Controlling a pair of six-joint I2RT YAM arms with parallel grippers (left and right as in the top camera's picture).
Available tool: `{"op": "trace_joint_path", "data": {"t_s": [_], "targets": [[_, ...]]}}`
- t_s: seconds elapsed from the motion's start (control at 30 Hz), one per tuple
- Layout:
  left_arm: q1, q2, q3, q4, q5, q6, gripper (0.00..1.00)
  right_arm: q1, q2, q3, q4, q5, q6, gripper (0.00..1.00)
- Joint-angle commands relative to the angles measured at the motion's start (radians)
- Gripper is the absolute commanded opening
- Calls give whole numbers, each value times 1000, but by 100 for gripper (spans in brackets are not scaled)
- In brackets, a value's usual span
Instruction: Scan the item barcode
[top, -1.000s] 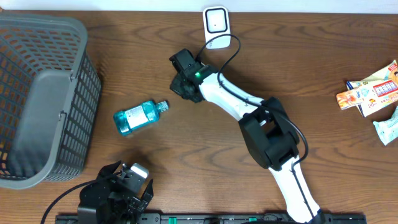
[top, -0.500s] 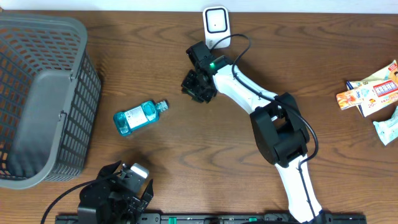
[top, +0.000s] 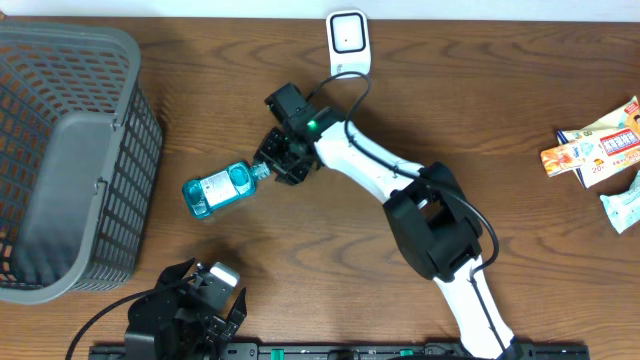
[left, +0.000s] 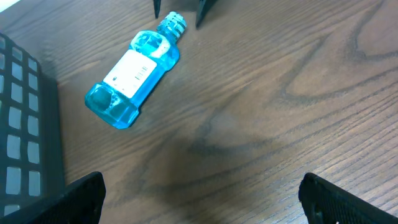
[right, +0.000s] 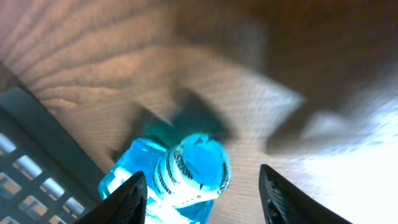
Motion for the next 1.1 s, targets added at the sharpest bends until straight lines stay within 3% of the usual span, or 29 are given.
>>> {"op": "trace_joint_path", "data": {"t_s": [0.0,0.43,0.6,0.87,1.07], "targets": [[4,0,-3,-11,-13,10,99,23,-40,-6,0,72,86,56],[4,0,-3,-11,-13,10,99,75,-35,-6,8,285,125,53],[4,0,-3,-11,-14,10,99,90,-29,-6,34,291,128,46],[4,0,-3,-11,-13,10,99,116,-19,-6,49,334,151,47],[4,0,-3,-11,-14,10,99,121,26,-6,49,347,185,37]]}}
